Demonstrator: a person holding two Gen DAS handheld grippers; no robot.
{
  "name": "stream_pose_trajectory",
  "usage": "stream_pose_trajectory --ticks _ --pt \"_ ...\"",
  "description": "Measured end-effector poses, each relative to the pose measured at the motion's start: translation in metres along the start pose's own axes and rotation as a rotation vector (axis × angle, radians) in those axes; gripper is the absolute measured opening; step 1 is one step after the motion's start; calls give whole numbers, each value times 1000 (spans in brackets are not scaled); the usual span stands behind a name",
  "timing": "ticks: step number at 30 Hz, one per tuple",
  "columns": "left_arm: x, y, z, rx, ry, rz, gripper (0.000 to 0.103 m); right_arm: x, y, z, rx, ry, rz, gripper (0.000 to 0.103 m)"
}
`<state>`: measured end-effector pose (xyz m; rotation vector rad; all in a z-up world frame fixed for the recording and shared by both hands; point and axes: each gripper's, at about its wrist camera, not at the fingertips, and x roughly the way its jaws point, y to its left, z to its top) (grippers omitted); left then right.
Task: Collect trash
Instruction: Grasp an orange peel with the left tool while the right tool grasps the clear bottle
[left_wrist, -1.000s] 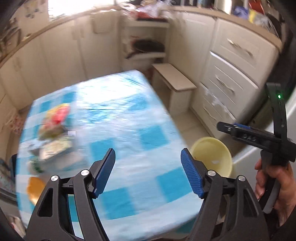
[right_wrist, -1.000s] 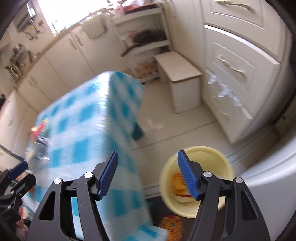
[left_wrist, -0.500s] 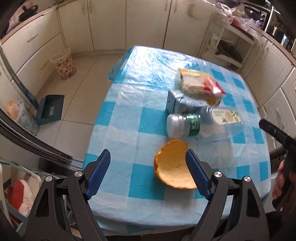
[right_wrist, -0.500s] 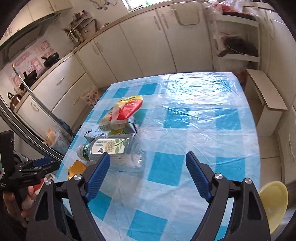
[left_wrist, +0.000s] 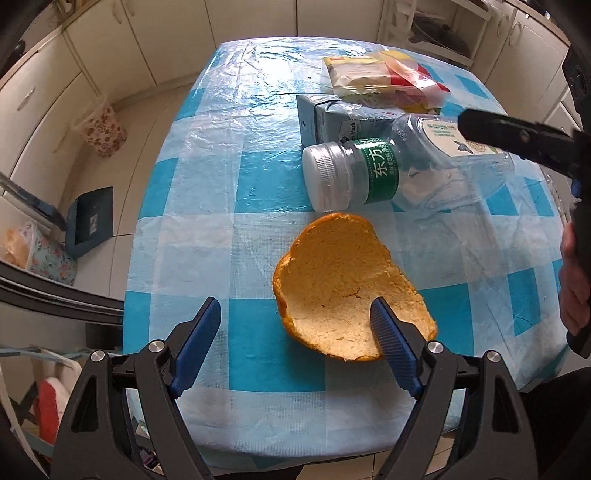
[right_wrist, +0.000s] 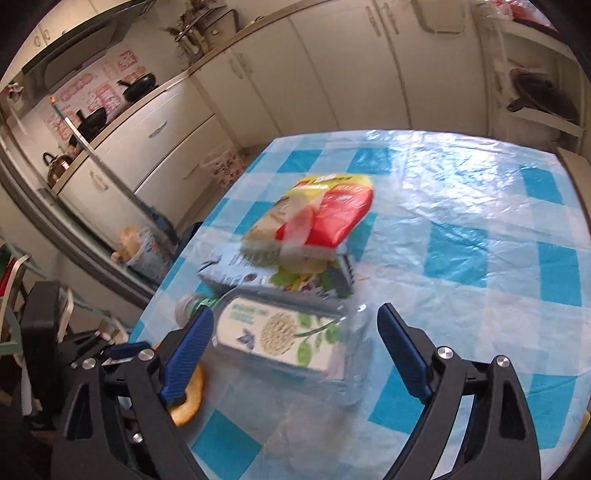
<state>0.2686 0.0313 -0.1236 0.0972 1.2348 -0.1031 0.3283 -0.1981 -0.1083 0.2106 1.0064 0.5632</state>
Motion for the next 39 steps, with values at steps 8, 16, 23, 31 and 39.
stream_pose_trajectory --ticks 8,16,23,31,39 --pt "4 24 4 -106 22 15 79 -6 60 -32 -319 141 0 88" --pt "6 21 3 -74 5 32 75 5 65 -14 -335 26 -143 88" --pt "3 17 5 -70 -12 -11 56 11 69 -28 -403 116 -168 69" --pt "-1 -8 4 9 -24 -19 42 -35 47 -60 -393 220 -182 60" --pt "-3 -55 -2 147 -38 -45 42 -57 13 -96 -339 299 -257 68"
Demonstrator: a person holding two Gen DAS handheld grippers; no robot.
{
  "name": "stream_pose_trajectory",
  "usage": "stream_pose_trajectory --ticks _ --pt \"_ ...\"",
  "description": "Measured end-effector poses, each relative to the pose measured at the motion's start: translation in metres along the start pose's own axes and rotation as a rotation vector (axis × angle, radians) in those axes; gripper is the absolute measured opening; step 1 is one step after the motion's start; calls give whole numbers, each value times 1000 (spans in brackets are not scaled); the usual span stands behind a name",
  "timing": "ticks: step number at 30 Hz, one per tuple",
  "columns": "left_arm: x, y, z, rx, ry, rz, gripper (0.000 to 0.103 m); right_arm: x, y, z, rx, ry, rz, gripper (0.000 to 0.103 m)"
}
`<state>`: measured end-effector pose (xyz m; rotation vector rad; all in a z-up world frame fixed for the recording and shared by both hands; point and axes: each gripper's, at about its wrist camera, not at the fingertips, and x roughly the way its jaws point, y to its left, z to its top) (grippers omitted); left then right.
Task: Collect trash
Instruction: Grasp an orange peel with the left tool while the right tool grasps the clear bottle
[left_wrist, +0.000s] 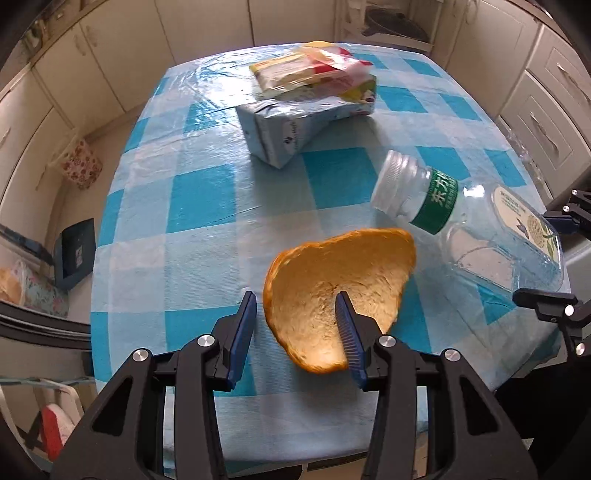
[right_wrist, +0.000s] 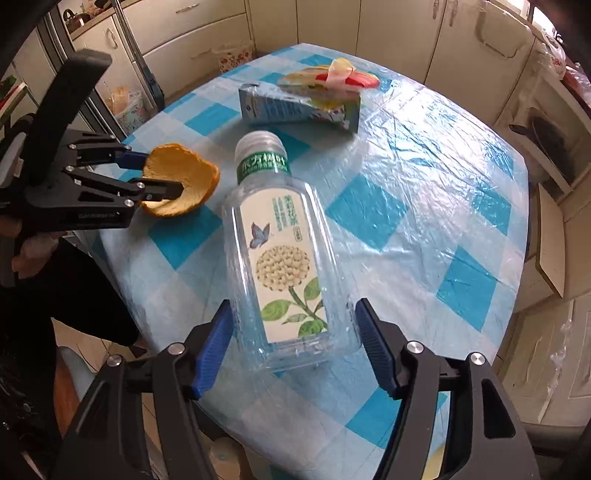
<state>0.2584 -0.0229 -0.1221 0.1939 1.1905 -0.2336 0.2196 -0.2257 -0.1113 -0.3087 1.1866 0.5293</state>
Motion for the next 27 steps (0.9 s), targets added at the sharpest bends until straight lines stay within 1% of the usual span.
stream_pose_trajectory --ticks 2,3,5,6,9,11,15,16,17,18,19,20,21,23,25,27 --pt "0 -12 1 17 -5 1 43 1 3 -2 -15 -6 -31 75" --pt "1 -15 2 22 -7 -1 46 1 4 -1 -21 -16 -41 76" --pt "2 -21 4 26 -16 -7 51 -3 3 2 -23 -52 -63 83" --pt "2 -24 5 28 -18 -9 54 -6 2 4 -16 -75 -66 84" --pt "3 -23 7 22 -25 2 56 -10 -5 10 20 -109 -57 86" --pt "5 -20 9 2 -23 -8 56 -11 -7 13 37 -117 -51 86" --pt "3 -10 9 -31 -28 -21 56 -8 -1 18 15 -118 -42 86" --pt "2 -8 9 -40 -33 -29 57 -6 1 19 9 -116 -41 83" --pt "2 -6 10 -50 -36 -33 58 -4 4 20 2 -112 -38 76" --pt "2 -3 10 -60 -39 -36 59 -2 5 20 -3 -102 -33 73" --pt "2 0 10 -73 -41 -40 60 0 6 20 -5 -92 -33 66" --pt "2 3 11 -85 -39 -45 62 2 7 19 -7 -85 -32 64" --pt "3 6 11 -98 -36 -48 64 2 7 19 -8 -88 -31 64" --pt "4 10 11 -115 -29 -48 64 1 7 19 -4 -91 -33 61" --pt "5 14 11 -130 -25 -39 64 -2 3 20 13 -102 -42 60" --pt "6 18 10 -146 -18 -47 64 -5 -4 20 45 -106 -44 59"
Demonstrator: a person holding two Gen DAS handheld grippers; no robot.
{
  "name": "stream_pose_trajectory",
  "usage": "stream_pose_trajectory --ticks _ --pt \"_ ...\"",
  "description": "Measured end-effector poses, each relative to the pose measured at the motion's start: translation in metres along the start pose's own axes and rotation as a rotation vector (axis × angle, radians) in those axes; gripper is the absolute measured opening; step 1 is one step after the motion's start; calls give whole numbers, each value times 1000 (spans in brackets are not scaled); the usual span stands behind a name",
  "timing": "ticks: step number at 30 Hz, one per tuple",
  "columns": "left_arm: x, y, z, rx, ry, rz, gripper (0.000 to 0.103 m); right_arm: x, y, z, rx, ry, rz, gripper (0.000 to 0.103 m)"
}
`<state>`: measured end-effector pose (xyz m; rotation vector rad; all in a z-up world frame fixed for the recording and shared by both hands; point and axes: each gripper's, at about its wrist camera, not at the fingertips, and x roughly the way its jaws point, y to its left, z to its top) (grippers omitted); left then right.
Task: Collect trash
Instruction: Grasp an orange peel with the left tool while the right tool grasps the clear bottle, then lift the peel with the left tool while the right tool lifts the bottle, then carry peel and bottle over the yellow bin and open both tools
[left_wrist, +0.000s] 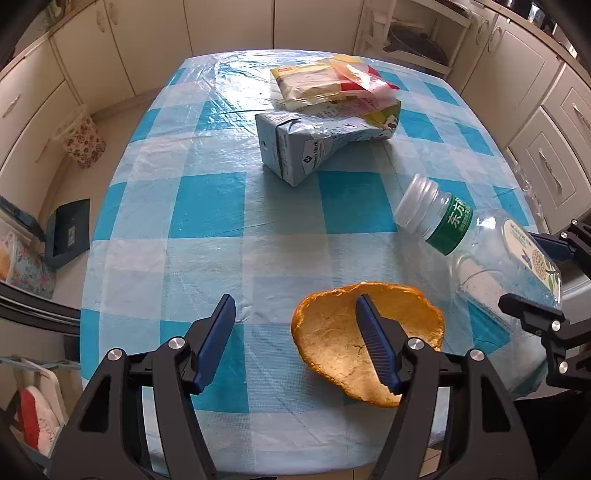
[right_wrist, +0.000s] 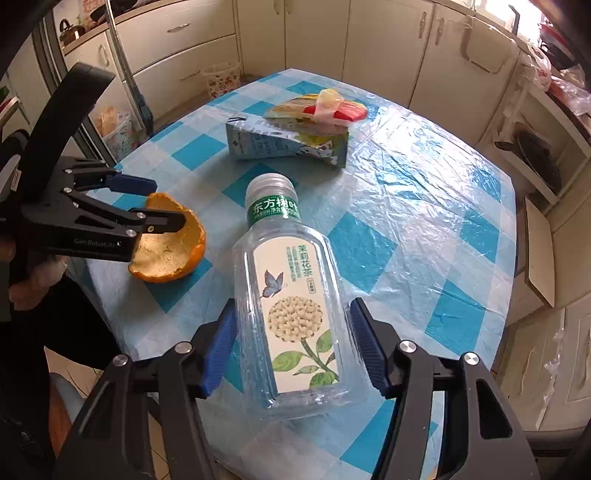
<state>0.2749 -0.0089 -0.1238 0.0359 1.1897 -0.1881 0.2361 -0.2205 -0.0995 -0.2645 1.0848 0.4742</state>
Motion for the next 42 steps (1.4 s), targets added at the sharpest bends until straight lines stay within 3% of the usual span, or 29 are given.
stream_pose_trajectory --ticks 5,7,9,12,16,21,28,36,39,42 --pt "3 2 -1 -7 13 -16 64 2 -9 -2 32 9 -20 59" --pt "4 0 -1 1 11 -24 58 5 -7 -3 17 18 -24 59" --pt "3 -3 -2 14 13 -37 29 6 -6 -4 12 19 -25 59" --pt "-3 -8 -1 18 3 -61 11 3 -8 -4 28 2 -10 56" --pt "-18 -19 2 34 -47 -82 7 -10 -20 -4 87 -45 7 54" --pt "-22 -30 4 46 -55 -92 6 -22 -40 -13 161 -72 27 54" --pt "-51 -50 13 10 -156 -240 6 -60 -81 -35 321 -167 16 54" --pt "-55 -134 17 89 -170 -373 6 -113 -163 -103 592 -272 -115 54" --pt "-50 -171 14 142 -151 -403 6 -121 -197 -140 699 -259 -174 54" --pt "-47 -205 10 186 -135 -429 6 -115 -223 -174 771 -192 -233 54"
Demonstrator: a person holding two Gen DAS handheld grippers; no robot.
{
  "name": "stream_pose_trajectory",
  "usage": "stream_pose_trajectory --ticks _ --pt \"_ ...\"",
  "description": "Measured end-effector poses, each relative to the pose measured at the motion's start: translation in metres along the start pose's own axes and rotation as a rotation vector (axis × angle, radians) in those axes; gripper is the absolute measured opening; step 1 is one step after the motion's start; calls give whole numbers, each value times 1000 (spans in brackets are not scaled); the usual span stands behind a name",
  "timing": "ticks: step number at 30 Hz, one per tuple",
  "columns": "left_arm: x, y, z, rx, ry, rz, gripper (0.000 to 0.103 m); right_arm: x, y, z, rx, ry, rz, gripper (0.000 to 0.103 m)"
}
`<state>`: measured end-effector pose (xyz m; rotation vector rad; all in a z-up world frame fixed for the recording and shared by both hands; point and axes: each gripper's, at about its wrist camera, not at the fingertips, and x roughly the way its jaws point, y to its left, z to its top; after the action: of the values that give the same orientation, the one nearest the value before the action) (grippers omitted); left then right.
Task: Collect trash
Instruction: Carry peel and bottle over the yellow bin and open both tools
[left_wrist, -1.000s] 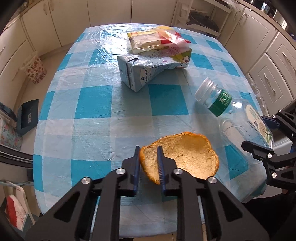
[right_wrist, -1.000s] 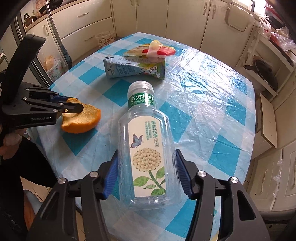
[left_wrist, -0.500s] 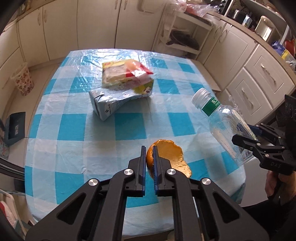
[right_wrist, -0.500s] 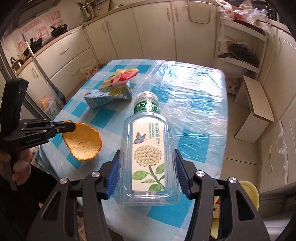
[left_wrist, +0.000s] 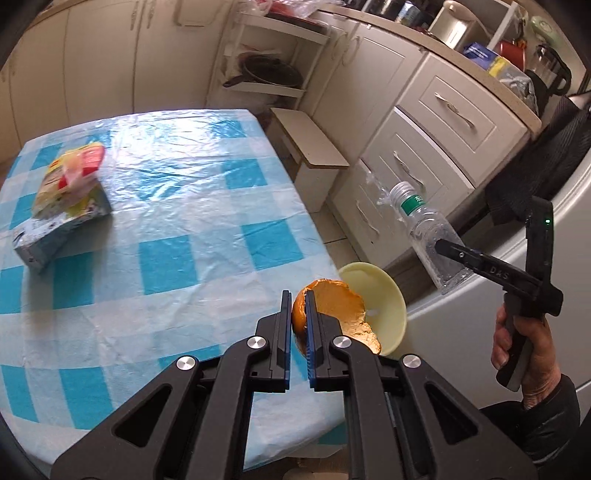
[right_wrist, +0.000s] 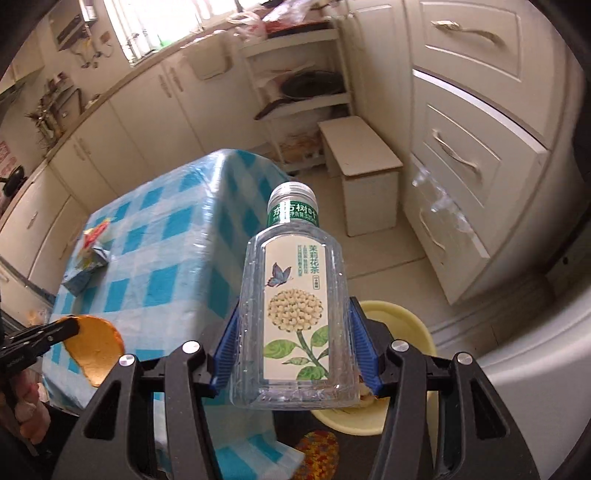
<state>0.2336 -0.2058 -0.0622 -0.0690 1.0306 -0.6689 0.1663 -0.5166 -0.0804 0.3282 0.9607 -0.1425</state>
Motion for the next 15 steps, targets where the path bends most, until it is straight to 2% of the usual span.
stream_pose_trajectory --ticks 5,10,12,15 --pt "30 -44 1 39 35 -45 6 36 -44 -24 25 145 -91 54" --pt "62 -80 -1 84 70 -28 6 70 -65 -33 35 262 -139 57" --pt "75 -92 -2 97 84 -11 6 67 -70 -28 64 238 -141 62" --pt "99 -107 -4 107 116 14 6 46 -71 -16 113 146 -126 69"
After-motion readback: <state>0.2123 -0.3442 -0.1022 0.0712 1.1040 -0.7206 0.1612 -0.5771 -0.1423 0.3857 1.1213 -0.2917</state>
